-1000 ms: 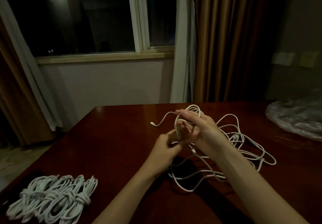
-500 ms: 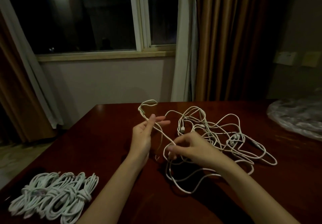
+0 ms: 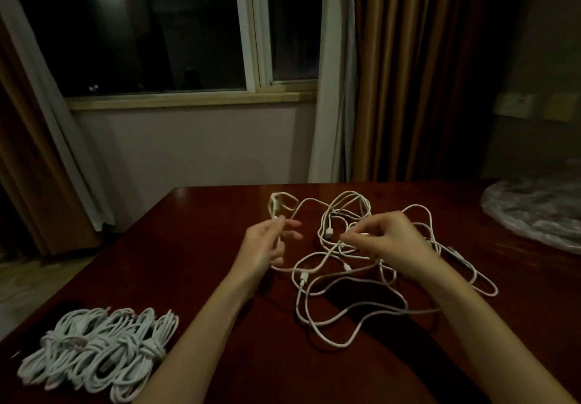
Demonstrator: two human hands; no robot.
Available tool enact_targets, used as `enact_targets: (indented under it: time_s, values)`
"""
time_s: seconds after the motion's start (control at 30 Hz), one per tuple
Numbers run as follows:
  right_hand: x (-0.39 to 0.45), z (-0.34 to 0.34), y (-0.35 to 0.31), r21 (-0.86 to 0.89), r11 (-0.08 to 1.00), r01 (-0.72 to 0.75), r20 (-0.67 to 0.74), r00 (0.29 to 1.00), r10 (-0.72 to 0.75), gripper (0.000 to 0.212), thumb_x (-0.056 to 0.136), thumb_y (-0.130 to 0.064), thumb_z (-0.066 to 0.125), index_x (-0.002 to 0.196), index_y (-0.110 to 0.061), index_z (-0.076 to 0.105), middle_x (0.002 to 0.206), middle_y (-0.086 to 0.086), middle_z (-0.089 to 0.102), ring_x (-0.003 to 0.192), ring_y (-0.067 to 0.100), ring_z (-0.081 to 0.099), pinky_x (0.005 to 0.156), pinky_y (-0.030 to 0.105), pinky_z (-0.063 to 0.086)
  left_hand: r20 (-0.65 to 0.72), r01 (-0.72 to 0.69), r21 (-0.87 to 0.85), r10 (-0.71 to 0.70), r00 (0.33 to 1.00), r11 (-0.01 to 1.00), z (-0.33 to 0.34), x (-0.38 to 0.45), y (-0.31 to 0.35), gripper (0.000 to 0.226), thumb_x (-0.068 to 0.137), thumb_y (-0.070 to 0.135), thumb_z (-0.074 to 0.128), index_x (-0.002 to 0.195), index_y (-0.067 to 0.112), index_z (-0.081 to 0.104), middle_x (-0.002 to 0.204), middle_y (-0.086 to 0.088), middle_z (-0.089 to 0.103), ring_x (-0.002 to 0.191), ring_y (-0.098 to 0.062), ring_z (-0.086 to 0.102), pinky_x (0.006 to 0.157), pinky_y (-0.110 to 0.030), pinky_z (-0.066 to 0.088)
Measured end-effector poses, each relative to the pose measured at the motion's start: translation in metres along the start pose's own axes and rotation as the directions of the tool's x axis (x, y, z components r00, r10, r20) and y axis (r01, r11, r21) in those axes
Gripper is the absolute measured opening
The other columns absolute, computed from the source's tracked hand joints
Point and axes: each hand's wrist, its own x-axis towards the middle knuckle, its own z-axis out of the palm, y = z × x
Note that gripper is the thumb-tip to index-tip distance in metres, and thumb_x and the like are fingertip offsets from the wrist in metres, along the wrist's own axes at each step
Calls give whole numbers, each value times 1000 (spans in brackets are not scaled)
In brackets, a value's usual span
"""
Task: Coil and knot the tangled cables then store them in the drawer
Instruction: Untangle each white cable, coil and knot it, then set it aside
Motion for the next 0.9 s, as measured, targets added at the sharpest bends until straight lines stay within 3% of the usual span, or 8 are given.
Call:
enact_targets:
  time_s: [0.17,0.23,0.3,0.37,0.47,0.6,0.73,0.9]
  values:
    - [1,21,-1,56,997,48,-62,997,-45,6,80,-23,75,82,-18,75,77,3,73,74,9,70,68,18,55,329,6,153,-57,942,988,28,-16,0,43,86,54,61,93,15,75,86,-29,66,74,-31,61,69,-32,47]
    - [3,24,0,79,997,13,-72,997,-7,7,80,-19,76,83,-16,71,75,5,72,67,13,69,61,16,53,372,31,153,-87,924,988,29,-18,0,31,87,38,63,80,9,72,70,-11,69,64,-16,65,61,-18,48]
    - [5,23,0,142,989,-32,-55,998,40,7,83,-18,74,84,-15,67,67,1,67,54,12,61,53,17,46,363,58,125,-100,926,990,28,-18,2,27,85,32,60,75,9,69,57,4,61,42,-4,47,44,-13,36]
    - [5,13,1,230,970,-78,-49,995,92,4,86,-18,69,86,-14,68,64,-3,63,52,8,55,52,16,42,281,85,-4,-80,956,996,20,-12,2,26,83,33,60,82,8,68,53,6,53,35,-1,34,38,-12,27]
    - [4,-2,1,293,948,-123,-30,990,138,10,89,-18,65,96,-14,71,75,-2,70,64,2,65,62,13,49,-2,50,-238,-52,999,970,5,-1,3,23,86,29,59,91,7,66,54,6,49,38,-2,39,35,-13,30]
    - [1,-3,-1,248,958,-141,140,984,108,11,89,-17,64,97,-17,72,72,-6,72,69,1,65,64,10,48,-240,-55,-392,-44,970,919,-6,5,5,19,98,23,53,95,10,65,56,6,50,43,-2,41,36,-13,32]
    - [2,-2,1,214,967,-141,175,979,104,15,89,-10,64,101,-12,73,89,7,75,90,15,71,83,22,52,-332,-83,-362,-46,942,929,-15,6,4,19,98,25,53,95,12,66,57,7,52,40,-1,38,35,-13,31]
    - [-2,-5,-3,393,909,-140,86,990,115,31,80,-13,69,110,-9,65,92,8,76,84,15,73,66,18,55,-361,-16,48,32,932,999,-16,8,-3,23,98,27,54,94,13,71,74,4,66,54,-1,56,48,-16,44]
